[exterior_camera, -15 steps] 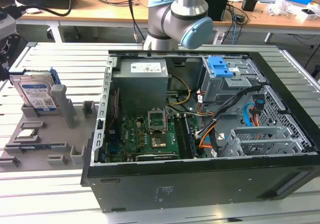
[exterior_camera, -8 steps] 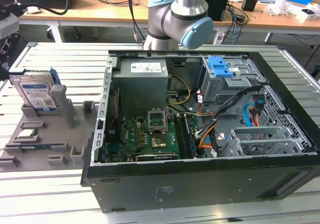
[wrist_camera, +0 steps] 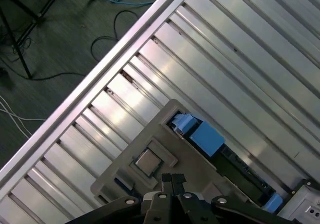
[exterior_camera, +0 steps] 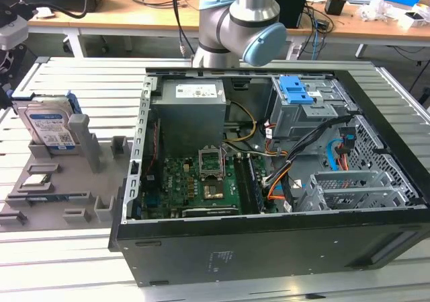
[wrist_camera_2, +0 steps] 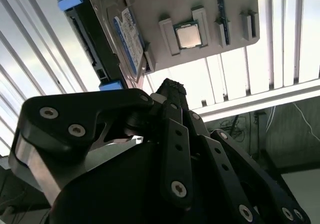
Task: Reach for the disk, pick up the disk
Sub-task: 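Pick up the disk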
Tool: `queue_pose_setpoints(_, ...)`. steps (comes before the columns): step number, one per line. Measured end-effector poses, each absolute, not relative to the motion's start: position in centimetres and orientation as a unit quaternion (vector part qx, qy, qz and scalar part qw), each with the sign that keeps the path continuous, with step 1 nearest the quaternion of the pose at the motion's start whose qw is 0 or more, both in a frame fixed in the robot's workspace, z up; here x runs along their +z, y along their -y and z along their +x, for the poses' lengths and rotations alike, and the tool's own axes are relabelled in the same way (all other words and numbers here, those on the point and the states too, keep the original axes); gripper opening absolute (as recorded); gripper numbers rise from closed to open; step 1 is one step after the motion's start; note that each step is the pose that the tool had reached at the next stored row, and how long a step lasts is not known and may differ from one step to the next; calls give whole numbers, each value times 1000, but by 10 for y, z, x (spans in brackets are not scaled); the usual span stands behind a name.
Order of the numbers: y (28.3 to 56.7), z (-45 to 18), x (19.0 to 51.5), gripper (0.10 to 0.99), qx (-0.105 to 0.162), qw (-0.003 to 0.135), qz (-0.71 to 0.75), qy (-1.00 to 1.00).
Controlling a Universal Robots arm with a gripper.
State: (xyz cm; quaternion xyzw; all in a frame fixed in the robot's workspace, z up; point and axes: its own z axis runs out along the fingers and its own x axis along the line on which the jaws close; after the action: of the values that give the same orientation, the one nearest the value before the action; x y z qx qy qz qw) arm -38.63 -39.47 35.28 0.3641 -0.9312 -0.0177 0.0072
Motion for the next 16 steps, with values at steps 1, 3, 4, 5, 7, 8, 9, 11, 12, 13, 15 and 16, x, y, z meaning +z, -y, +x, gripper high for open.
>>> queue_pose_setpoints(1, 395, -386, 353, 106, -18, 7, 371, 929)
queue_pose_setpoints(3, 395, -386, 353, 106, -18, 7, 377, 926)
queue_pose_setpoints(4, 395, -386, 353, 106, -18, 8, 382, 924)
queue_pose_setpoints(5, 395, -386, 353, 106, -18, 8, 386, 922)
queue_pose_setpoints(7, 395, -386, 353, 106, -17, 8, 392, 920)
queue_pose_setpoints(8, 395, -386, 353, 106, -17, 8, 395, 919)
queue_pose_setpoints(9, 395, -386, 353, 106, -17, 8, 398, 917)
queue_pose_setpoints(11, 395, -386, 353, 106, -17, 8, 408, 913)
queue_pose_setpoints(12, 395, -386, 353, 106, -17, 8, 413, 911)
queue_pose_setpoints(13, 395, -386, 353, 106, -17, 8, 417, 909)
queue_pose_setpoints(15, 395, -386, 353, 106, -17, 8, 425, 905)
queue_pose_setpoints(16, 395, -386, 353, 106, -17, 8, 432, 902)
